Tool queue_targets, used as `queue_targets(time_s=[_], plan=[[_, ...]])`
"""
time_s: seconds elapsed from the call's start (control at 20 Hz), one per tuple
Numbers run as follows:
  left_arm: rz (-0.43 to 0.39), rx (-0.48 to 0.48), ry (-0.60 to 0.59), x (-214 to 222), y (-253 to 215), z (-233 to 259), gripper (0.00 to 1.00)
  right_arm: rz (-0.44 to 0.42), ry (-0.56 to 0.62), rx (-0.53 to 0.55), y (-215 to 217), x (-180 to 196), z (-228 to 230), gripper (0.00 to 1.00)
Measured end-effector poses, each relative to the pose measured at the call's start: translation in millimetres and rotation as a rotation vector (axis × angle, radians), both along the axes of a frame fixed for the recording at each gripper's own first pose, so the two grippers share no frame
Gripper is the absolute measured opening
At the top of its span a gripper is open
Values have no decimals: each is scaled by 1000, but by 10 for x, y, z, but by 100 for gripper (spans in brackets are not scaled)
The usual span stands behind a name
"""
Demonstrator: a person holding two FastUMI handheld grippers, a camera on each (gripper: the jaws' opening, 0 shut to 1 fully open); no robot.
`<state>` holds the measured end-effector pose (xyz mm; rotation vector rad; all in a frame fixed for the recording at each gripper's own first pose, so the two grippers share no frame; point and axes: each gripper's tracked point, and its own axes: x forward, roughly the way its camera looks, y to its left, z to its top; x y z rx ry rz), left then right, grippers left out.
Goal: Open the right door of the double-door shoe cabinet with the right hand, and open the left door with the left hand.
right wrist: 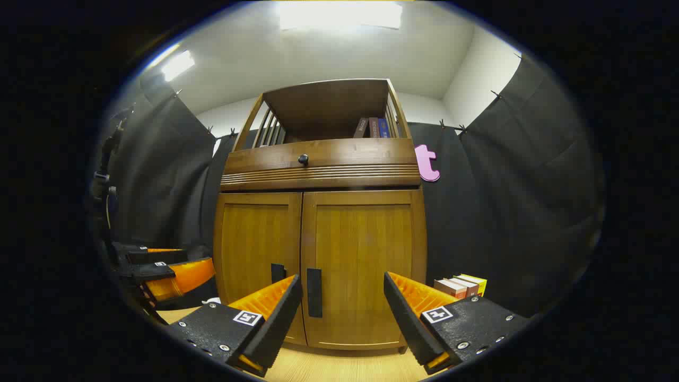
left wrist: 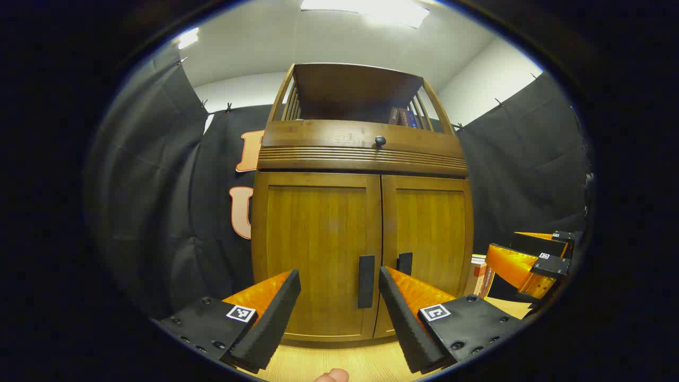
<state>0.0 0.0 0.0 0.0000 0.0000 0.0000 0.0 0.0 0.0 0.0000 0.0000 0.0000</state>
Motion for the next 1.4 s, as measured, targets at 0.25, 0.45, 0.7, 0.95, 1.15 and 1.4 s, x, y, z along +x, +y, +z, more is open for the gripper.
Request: queue_targets(time_s=[0.25, 0.45, 0.7, 0.95, 1.15, 1.4], plan=[[0, -13, 5, 14, 5, -30, 96, -5, 7, -13, -10, 11, -53, 94], [2, -3, 8, 19, 20, -27, 97, 1, 11, -5, 16, 22, -78, 94], [15, 9, 2, 19, 74, -16, 94, -4, 9, -13, 27, 27, -79, 94], [16, 9, 6, 24, 90, -31, 94, -3, 15, -6, 45, 53, -106, 94], [17, -3, 0, 37, 118, -36, 94, -1, 35, -11, 106, 197, -203, 98], [22, -24, 23, 76, 154, -124, 96, 10, 95, -10, 268, 723, -393, 94]])
